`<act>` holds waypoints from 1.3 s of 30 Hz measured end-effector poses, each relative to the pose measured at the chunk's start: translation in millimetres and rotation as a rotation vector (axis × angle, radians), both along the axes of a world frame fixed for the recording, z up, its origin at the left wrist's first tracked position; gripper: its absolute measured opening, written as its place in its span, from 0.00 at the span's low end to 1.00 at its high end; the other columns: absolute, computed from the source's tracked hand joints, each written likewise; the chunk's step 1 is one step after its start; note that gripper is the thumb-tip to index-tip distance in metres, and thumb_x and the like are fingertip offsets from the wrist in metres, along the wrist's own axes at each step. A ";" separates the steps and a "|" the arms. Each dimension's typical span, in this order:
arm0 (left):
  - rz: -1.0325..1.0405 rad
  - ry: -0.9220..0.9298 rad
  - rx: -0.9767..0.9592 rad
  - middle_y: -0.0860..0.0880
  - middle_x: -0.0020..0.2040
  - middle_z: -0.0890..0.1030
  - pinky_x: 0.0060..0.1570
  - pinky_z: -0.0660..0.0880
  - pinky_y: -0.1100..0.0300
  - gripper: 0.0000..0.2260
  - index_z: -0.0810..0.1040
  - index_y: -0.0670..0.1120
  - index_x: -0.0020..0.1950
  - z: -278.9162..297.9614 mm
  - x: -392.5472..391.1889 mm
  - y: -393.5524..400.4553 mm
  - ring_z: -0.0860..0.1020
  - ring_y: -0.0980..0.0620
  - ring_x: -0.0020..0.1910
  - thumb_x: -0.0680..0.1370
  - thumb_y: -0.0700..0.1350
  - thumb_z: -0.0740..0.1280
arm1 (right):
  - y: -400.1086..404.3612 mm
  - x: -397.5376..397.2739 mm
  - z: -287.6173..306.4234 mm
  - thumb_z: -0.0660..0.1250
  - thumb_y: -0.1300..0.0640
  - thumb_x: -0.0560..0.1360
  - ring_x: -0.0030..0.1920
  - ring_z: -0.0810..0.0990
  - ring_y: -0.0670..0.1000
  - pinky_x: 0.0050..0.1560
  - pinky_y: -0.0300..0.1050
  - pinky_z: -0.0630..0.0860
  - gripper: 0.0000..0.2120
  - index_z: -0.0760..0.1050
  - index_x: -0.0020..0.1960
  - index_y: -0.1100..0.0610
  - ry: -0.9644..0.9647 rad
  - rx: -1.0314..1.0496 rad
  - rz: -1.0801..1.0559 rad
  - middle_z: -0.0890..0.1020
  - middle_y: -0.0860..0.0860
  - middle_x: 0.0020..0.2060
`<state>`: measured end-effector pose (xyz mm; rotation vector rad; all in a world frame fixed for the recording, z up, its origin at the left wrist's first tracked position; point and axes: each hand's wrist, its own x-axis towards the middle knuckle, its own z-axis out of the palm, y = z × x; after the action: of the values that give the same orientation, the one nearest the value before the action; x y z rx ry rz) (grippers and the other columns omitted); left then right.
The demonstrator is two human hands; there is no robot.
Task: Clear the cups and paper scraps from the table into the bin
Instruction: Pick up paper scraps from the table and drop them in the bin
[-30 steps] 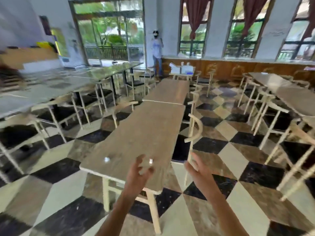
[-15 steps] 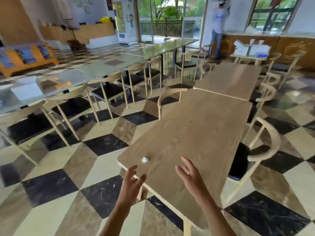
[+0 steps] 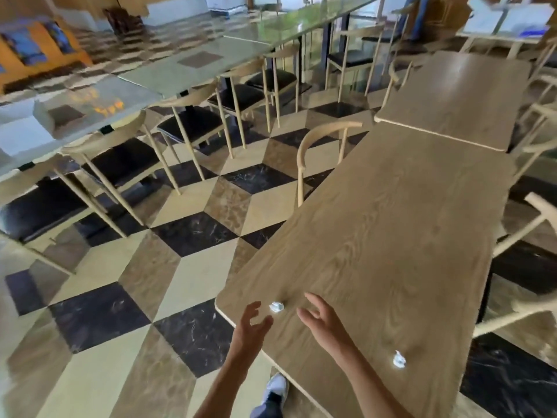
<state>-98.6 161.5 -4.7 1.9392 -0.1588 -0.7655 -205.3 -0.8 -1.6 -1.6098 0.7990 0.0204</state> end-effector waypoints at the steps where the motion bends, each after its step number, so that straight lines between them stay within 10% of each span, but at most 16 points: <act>1: -0.028 0.025 0.024 0.48 0.61 0.76 0.45 0.74 0.63 0.18 0.73 0.52 0.67 -8.3 7.7 -6.0 0.79 0.61 0.47 0.79 0.46 0.70 | -0.4 8.4 -6.3 0.65 0.47 0.79 0.74 0.70 0.52 0.67 0.44 0.69 0.28 0.64 0.77 0.51 0.028 0.013 -0.014 0.69 0.52 0.75; 12: -0.256 0.054 0.186 0.37 0.60 0.77 0.60 0.76 0.43 0.16 0.78 0.40 0.63 -69.9 63.6 -47.3 0.79 0.38 0.56 0.76 0.31 0.69 | 19.9 70.3 -56.3 0.70 0.46 0.75 0.66 0.77 0.50 0.61 0.44 0.75 0.30 0.69 0.73 0.55 0.261 0.152 -0.170 0.77 0.54 0.67; 15: -0.237 0.074 0.190 0.40 0.60 0.78 0.61 0.75 0.48 0.13 0.79 0.40 0.61 -74.5 70.0 -51.3 0.76 0.46 0.55 0.77 0.32 0.68 | 22.6 83.1 -59.4 0.68 0.53 0.76 0.57 0.82 0.48 0.60 0.51 0.79 0.09 0.80 0.55 0.46 0.262 0.151 -0.232 0.85 0.50 0.56; 18: -0.260 0.089 0.172 0.40 0.57 0.82 0.59 0.77 0.49 0.10 0.81 0.38 0.56 -75.2 76.1 -55.2 0.79 0.45 0.53 0.77 0.32 0.66 | 25.0 91.1 -56.6 0.66 0.56 0.74 0.46 0.84 0.41 0.51 0.42 0.80 0.15 0.83 0.39 0.36 0.242 0.154 -0.228 0.86 0.41 0.39; 24: -0.394 0.081 0.088 0.39 0.47 0.86 0.52 0.80 0.42 0.06 0.84 0.37 0.52 -62.6 78.4 -68.3 0.84 0.39 0.48 0.77 0.33 0.69 | 24.7 78.9 -53.5 0.67 0.61 0.76 0.51 0.85 0.53 0.54 0.49 0.82 0.11 0.83 0.57 0.58 0.194 0.086 -0.334 0.85 0.56 0.50; 33: -0.715 0.023 0.033 0.48 0.39 0.84 0.46 0.80 0.52 0.10 0.81 0.49 0.42 -28.8 -0.4 -113.9 0.84 0.44 0.43 0.76 0.33 0.71 | 15.1 -14.3 -29.0 0.69 0.61 0.78 0.39 0.81 0.68 0.41 0.60 0.76 0.13 0.79 0.45 0.73 0.108 -0.022 -0.673 0.82 0.69 0.37; 39: -1.061 -0.090 -0.108 0.43 0.43 0.87 0.46 0.79 0.54 0.04 0.84 0.38 0.49 -9.7 -139.1 -118.3 0.84 0.44 0.41 0.77 0.33 0.71 | 45.1 -161.8 -12.8 0.70 0.66 0.76 0.33 0.78 0.43 0.36 0.34 0.72 0.07 0.81 0.51 0.70 0.093 -0.022 -1.049 0.82 0.60 0.38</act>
<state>-237.7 43.2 -14.4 1.7032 -1.3211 -1.2902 -367.1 44.3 -14.4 -1.0505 1.6287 -0.6630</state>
